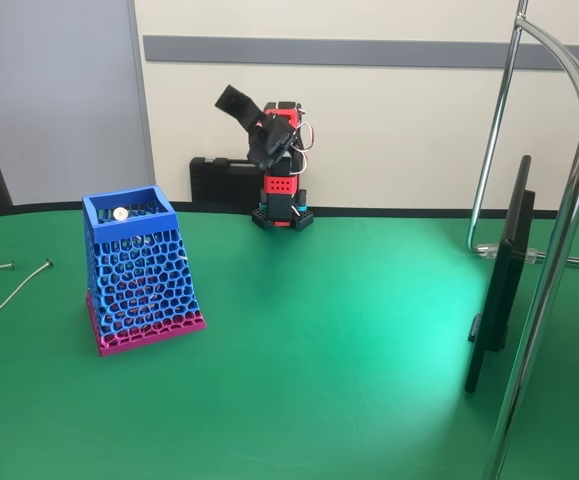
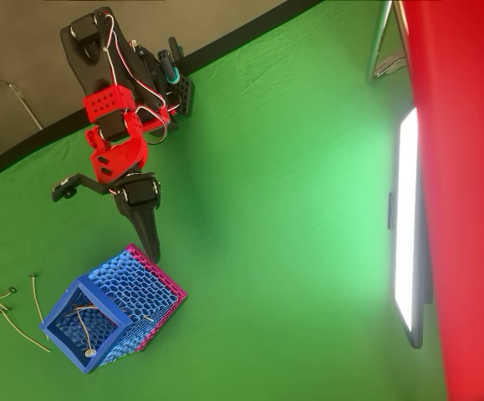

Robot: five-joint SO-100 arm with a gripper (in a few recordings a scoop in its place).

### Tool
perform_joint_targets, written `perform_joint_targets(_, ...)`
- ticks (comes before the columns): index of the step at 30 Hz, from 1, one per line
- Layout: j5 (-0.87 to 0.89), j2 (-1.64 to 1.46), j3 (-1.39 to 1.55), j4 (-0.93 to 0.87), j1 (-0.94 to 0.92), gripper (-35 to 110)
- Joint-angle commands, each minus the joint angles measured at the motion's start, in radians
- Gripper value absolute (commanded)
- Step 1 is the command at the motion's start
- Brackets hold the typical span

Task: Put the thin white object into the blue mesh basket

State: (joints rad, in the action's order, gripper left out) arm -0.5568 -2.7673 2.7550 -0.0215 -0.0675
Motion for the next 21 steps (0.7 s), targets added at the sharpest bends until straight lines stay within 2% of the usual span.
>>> perform_joint_targets(1, 0.071, -0.078, 0.067, -0.006, 0.011, 8)
perform_joint_targets(7, 0.216, -0.327, 0.186, -0.245, 0.021, 0)
perform_joint_targets(18, 0.423, -0.554, 0.291, -0.588, 0.015, 0)
perform_joint_targets(21, 0.449, -0.557, 0.322, -0.603, 0.015, 0)
